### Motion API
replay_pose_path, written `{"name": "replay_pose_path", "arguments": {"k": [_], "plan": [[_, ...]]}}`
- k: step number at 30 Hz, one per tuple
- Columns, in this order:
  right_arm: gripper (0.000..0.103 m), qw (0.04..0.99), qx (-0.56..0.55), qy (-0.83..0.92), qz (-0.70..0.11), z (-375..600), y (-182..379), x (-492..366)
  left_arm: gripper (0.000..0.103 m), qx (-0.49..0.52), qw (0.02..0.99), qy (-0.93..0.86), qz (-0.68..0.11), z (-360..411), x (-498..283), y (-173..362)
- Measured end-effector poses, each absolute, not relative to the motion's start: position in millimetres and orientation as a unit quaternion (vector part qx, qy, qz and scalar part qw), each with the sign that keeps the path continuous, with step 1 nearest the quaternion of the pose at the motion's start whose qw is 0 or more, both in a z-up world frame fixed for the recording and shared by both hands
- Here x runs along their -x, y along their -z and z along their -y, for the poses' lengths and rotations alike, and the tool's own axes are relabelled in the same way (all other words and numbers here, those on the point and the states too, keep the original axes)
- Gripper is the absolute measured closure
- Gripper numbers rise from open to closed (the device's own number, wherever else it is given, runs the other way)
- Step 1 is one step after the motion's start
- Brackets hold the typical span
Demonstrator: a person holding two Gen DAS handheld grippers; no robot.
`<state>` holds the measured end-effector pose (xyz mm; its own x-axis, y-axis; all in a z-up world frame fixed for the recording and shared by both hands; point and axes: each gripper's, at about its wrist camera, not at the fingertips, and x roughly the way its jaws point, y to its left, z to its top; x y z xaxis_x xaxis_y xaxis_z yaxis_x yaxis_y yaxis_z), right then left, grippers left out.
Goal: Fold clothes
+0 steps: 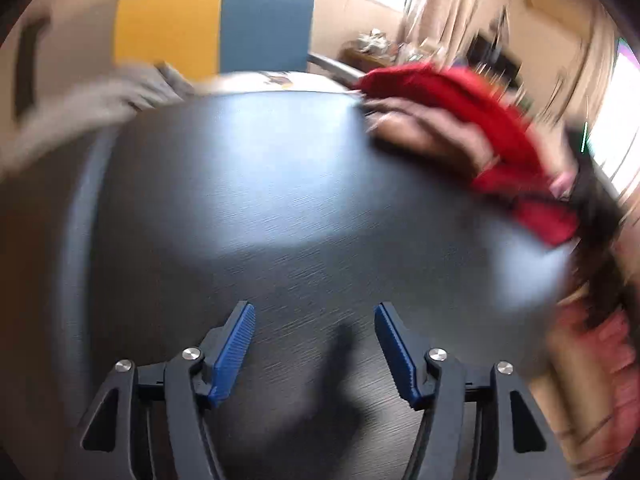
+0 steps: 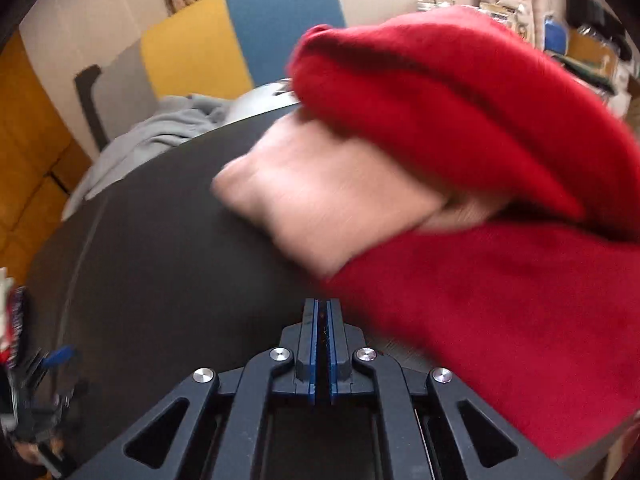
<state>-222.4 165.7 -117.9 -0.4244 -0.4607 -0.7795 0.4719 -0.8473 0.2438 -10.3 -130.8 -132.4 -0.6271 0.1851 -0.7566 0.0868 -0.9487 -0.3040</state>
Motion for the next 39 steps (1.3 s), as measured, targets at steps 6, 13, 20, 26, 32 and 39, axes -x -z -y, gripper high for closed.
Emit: {"name": "replay_pose_path", "arguments": {"k": [6, 13, 20, 26, 32, 39], "plan": [[0.097, 0.270, -0.440, 0.855, 0.046, -181, 138, 199, 0.039, 0.401, 0.108, -0.888, 0.199, 96, 92, 77], [0.044, 0.244, -0.404, 0.874, 0.116, -206, 148, 194, 0.038, 0.425, 0.213, -0.834, 0.280, 35, 228, 34], [0.043, 0.271, -0.379, 0.865, 0.187, -222, 152, 197, 0.038, 0.473, 0.212, -0.772, 0.369, -1, 334, 55], [0.033, 0.291, -0.370, 0.862, 0.189, -224, 153, 196, 0.039, 0.526, 0.170, -0.724, 0.412, -10, 383, 88], [0.042, 0.258, -0.332, 0.892, 0.168, -250, 118, 190, 0.094, 0.513, 0.163, -0.779, 0.322, -13, 372, 93], [0.004, 0.148, -0.228, 0.959, 0.077, -292, 24, 267, 0.095, 0.446, 0.198, -0.822, 0.293, 1, 323, 73]]}}
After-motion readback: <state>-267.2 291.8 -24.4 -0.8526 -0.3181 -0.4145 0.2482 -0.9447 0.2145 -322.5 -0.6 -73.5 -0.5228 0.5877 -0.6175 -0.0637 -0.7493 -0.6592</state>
